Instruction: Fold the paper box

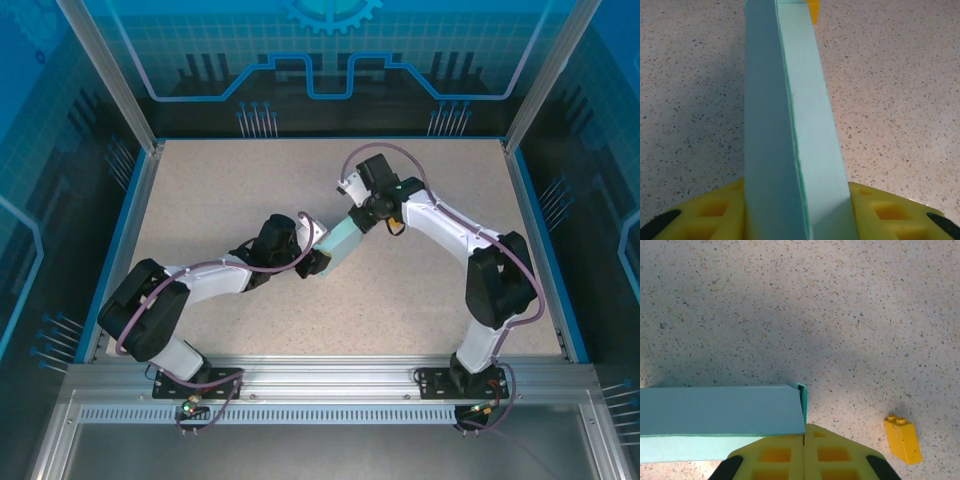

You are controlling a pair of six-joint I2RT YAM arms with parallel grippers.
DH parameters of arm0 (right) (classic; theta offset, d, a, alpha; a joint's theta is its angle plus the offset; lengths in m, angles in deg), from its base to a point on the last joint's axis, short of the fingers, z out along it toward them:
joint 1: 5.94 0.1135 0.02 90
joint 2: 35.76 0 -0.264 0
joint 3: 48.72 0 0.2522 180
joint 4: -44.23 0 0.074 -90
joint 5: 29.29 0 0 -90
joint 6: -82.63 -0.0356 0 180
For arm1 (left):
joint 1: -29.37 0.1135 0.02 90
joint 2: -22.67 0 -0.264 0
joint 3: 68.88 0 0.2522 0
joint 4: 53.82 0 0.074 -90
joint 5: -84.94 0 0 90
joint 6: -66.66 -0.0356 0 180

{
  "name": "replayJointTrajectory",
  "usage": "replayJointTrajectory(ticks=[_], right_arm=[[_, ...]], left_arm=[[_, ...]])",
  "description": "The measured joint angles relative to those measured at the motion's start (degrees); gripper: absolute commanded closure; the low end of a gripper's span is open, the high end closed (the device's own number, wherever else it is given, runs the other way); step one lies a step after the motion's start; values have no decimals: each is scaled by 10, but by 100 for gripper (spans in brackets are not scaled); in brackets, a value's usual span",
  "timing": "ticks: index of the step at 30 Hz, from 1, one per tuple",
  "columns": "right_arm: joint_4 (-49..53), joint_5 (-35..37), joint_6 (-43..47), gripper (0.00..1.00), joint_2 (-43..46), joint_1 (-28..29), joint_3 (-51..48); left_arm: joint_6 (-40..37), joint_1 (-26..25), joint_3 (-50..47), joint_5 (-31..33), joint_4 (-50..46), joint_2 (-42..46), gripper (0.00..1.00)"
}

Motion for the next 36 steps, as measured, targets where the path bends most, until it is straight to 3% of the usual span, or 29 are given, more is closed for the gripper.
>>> replayJointTrajectory(ticks=[7,16,21,27,36], right_arm=[[-16,2,-17,95,8,0,-14],[-15,21,-43,95,9,0,-14],[-13,34,-63,95,12,0,-15],[-9,57,-84,95,18,0,-21],[-3,80,-119,95,19,0,-21]], left_arm=[[-2,0,1,0,0,0,63],[-1,-1,10,6,-5,-3,47],[3,-1,12,14,-5,-3,30],[10,-1,12,20,-5,-1,19],[53,-1,21,70,-73,77,19]])
